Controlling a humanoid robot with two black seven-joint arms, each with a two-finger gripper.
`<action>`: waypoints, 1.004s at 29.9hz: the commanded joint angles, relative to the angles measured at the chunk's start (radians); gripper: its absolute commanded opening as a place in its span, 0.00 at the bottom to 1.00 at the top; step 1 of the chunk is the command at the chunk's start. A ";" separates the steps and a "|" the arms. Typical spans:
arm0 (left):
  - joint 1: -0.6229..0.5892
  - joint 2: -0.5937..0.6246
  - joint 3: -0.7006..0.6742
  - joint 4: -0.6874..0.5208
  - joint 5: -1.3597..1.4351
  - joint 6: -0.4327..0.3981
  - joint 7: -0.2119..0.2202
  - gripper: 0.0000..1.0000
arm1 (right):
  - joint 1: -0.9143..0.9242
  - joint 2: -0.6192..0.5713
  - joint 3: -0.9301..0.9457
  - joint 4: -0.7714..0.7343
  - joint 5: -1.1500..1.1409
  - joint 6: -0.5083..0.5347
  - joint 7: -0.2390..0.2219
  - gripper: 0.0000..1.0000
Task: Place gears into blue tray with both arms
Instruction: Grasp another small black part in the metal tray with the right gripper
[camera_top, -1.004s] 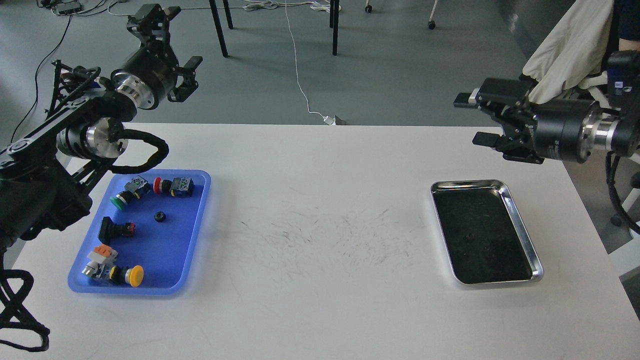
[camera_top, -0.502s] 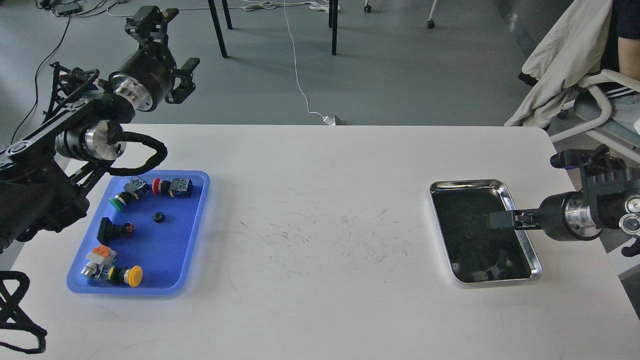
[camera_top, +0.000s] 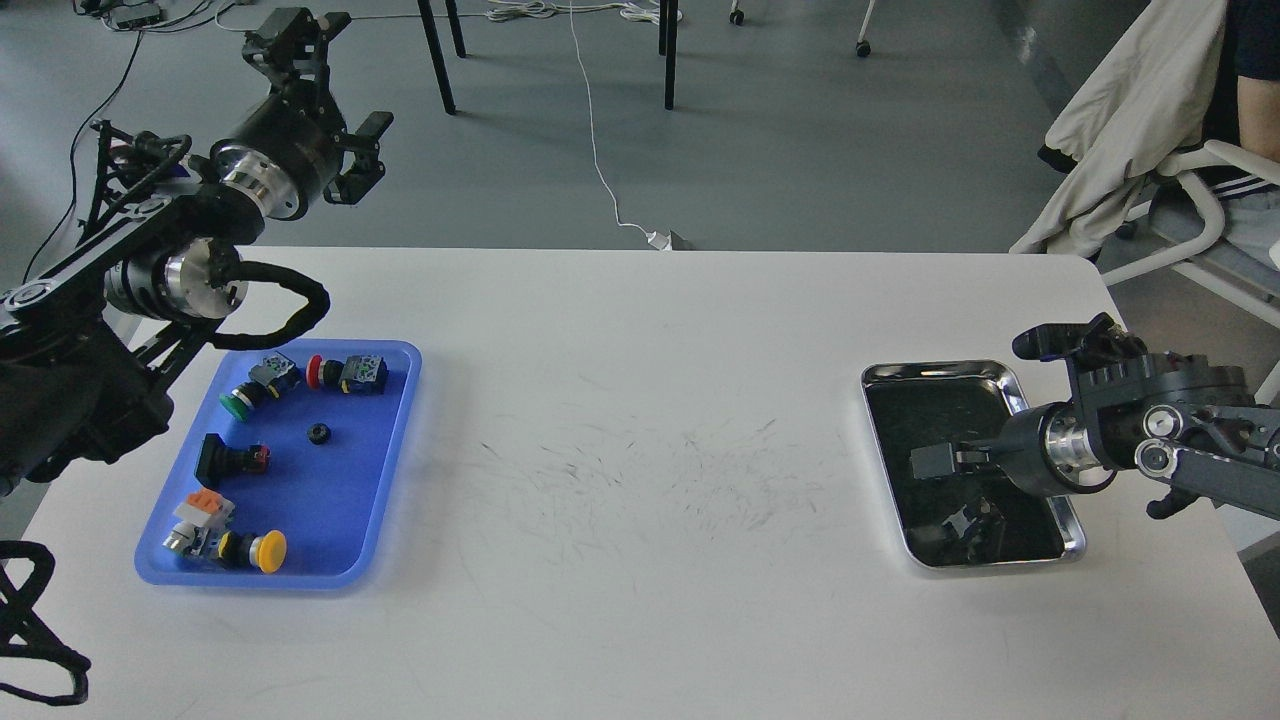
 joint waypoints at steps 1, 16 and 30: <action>0.002 0.000 -0.001 0.000 0.000 0.000 0.000 0.98 | -0.004 0.025 0.000 -0.023 0.000 0.002 0.003 0.94; 0.002 0.000 -0.001 0.000 0.002 0.000 -0.003 0.98 | 0.019 0.063 -0.058 -0.066 -0.006 0.009 0.043 0.36; 0.000 0.000 -0.001 -0.002 0.002 0.000 -0.008 0.98 | 0.025 0.059 -0.058 -0.065 -0.006 0.025 0.066 0.03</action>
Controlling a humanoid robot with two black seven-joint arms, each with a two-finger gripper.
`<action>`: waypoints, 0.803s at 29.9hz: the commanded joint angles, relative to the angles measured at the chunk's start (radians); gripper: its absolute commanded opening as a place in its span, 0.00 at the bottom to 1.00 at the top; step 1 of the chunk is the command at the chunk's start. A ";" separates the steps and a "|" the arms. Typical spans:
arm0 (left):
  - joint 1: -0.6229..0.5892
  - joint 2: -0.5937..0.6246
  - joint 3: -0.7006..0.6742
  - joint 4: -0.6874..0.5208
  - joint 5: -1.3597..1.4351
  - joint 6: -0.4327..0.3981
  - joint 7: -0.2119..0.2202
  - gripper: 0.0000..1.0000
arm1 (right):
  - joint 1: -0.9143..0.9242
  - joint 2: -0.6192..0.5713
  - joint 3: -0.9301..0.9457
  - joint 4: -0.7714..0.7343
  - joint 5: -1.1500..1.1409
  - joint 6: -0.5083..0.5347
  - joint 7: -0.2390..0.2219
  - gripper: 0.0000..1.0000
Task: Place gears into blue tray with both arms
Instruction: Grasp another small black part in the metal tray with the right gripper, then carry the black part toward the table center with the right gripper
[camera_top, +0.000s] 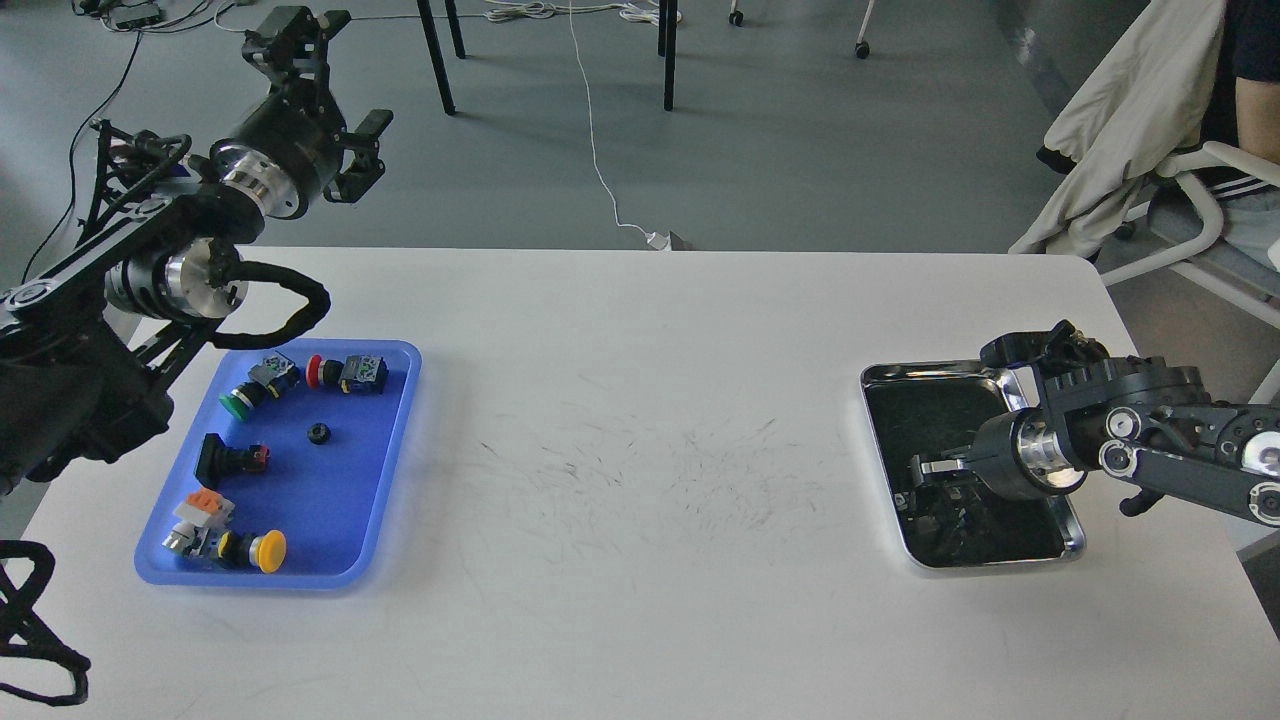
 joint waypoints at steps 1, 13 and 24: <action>0.000 -0.002 0.000 0.000 0.000 0.000 0.000 0.98 | 0.006 -0.005 0.000 0.003 0.000 0.001 0.003 0.03; -0.004 -0.002 0.000 0.000 0.018 0.000 0.000 0.98 | 0.241 -0.071 0.009 0.099 0.129 0.013 0.022 0.02; -0.007 -0.003 0.000 0.000 0.018 0.000 0.000 0.98 | 0.275 0.140 0.005 0.178 0.356 -0.132 0.140 0.02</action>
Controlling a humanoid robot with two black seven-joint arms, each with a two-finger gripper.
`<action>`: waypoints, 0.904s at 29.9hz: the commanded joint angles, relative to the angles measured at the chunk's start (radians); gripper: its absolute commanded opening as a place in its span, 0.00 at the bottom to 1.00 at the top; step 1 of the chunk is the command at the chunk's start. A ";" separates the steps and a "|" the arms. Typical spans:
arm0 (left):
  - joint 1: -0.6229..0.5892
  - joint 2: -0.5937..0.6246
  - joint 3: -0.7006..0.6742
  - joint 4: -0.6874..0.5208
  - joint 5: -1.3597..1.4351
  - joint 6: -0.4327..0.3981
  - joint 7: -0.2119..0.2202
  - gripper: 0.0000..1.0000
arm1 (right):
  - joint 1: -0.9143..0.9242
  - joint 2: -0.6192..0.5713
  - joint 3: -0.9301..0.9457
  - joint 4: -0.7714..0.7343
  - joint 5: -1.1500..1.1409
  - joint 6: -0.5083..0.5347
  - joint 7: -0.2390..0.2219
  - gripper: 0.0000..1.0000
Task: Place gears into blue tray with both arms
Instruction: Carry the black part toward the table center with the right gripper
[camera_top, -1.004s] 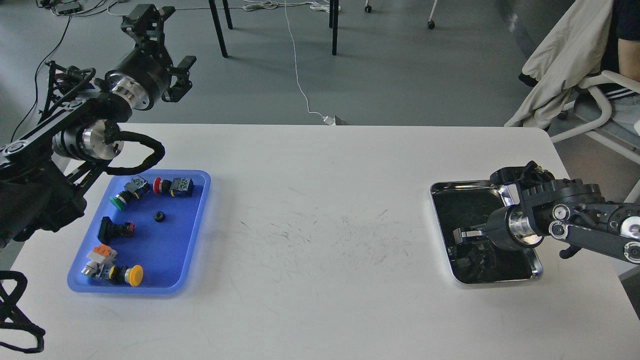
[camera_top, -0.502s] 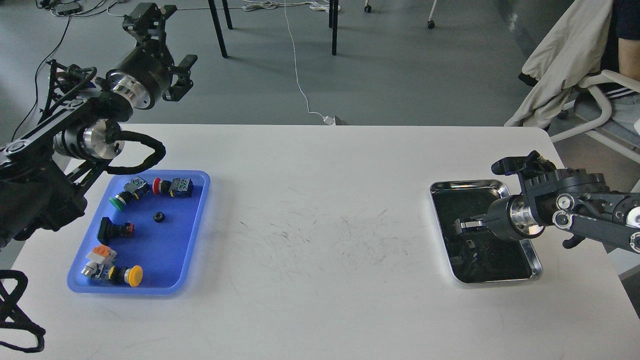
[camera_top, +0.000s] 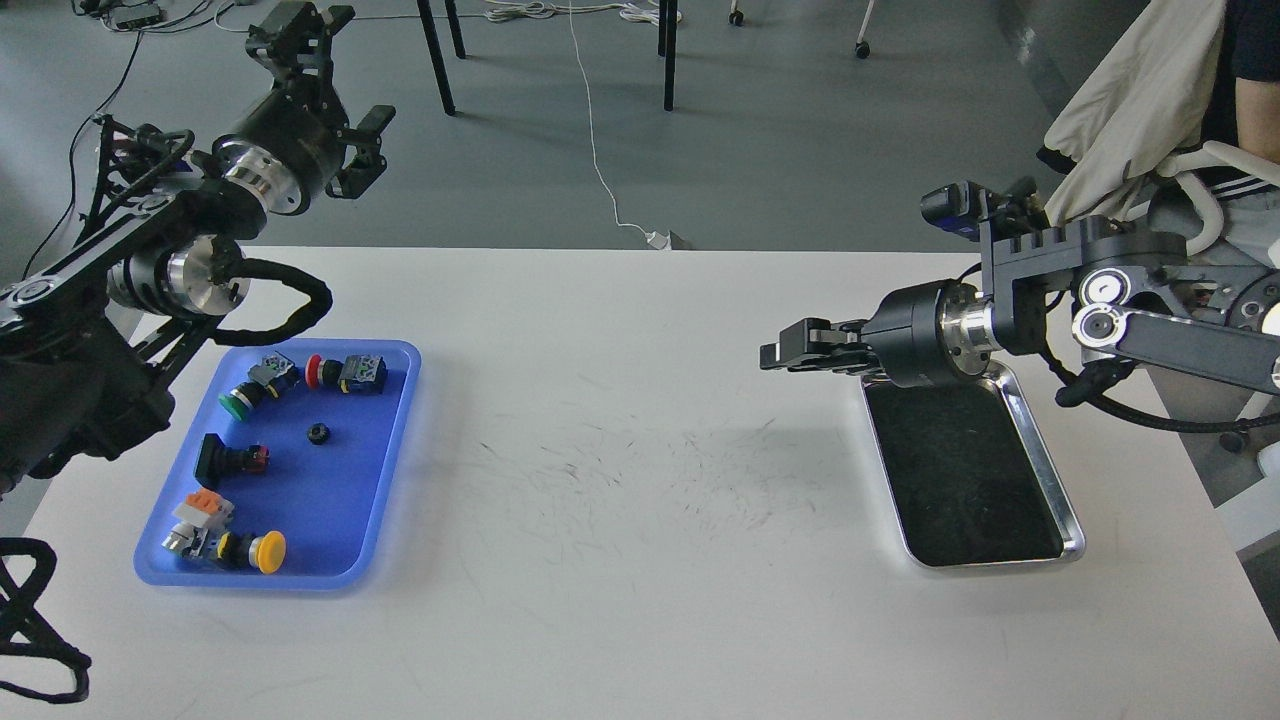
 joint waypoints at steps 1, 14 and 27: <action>0.000 0.000 0.000 0.000 0.000 0.002 0.000 0.98 | -0.025 0.136 -0.014 -0.045 0.007 -0.068 0.019 0.02; 0.000 0.003 0.001 0.000 0.000 0.000 0.002 0.98 | -0.189 0.633 0.018 -0.410 0.009 -0.235 0.059 0.02; 0.000 0.031 -0.003 -0.002 0.000 -0.002 0.000 0.98 | -0.241 0.633 0.007 -0.488 0.011 -0.290 0.059 0.04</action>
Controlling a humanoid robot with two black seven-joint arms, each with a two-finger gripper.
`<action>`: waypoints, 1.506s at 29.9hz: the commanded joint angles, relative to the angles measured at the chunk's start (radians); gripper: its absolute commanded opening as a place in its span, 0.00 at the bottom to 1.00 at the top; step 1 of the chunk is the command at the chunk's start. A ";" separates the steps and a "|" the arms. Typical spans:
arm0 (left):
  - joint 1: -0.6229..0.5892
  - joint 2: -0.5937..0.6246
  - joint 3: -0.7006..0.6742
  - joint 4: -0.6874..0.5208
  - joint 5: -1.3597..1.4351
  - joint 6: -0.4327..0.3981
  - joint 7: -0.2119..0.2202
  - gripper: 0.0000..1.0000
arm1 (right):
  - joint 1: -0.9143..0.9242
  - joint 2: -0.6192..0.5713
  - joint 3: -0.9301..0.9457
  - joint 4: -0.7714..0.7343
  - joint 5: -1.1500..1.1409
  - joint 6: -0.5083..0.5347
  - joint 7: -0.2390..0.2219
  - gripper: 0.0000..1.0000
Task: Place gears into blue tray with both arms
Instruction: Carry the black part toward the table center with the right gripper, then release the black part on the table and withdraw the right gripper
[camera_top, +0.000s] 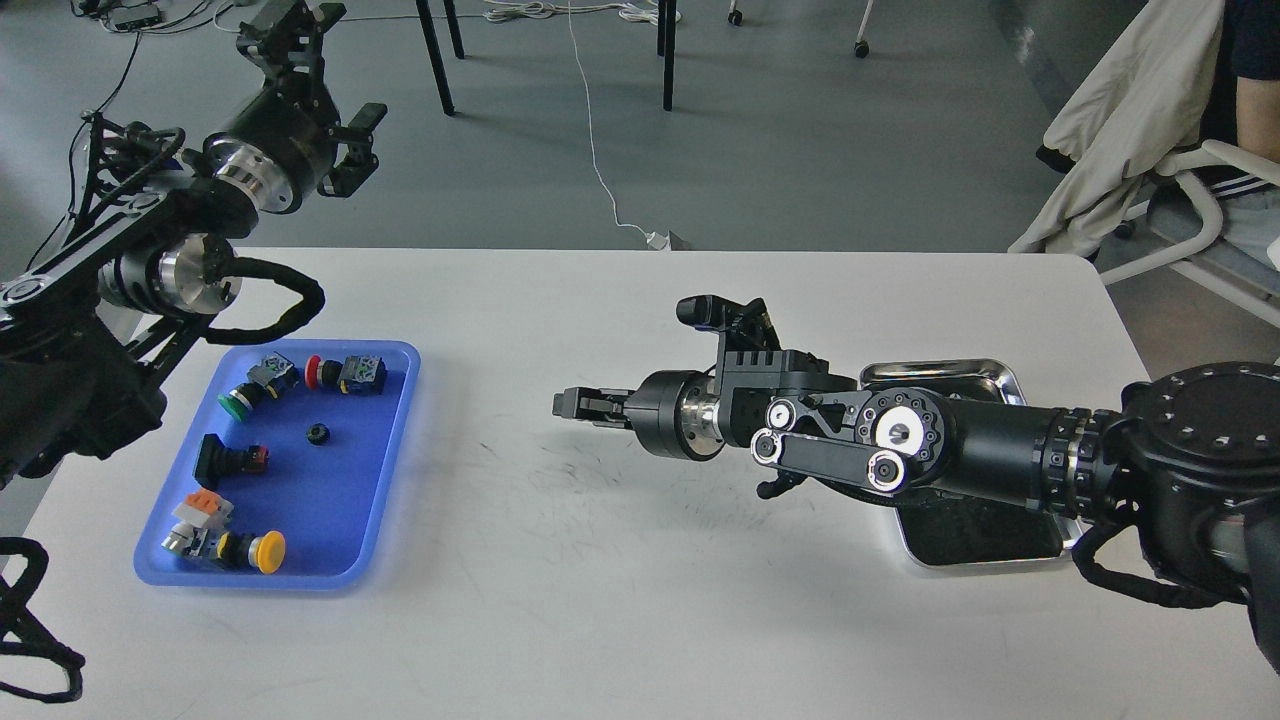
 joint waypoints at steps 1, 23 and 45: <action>0.000 0.013 -0.002 -0.003 -0.001 0.000 -0.001 0.98 | -0.006 0.000 0.004 0.004 0.003 -0.001 0.001 0.04; 0.002 -0.002 -0.007 -0.009 -0.001 0.001 -0.003 0.98 | -0.097 0.000 0.001 0.064 0.001 0.006 -0.001 0.08; 0.005 -0.002 -0.007 -0.009 -0.001 0.001 -0.003 0.98 | -0.098 0.000 -0.001 0.066 0.003 -0.003 -0.009 0.45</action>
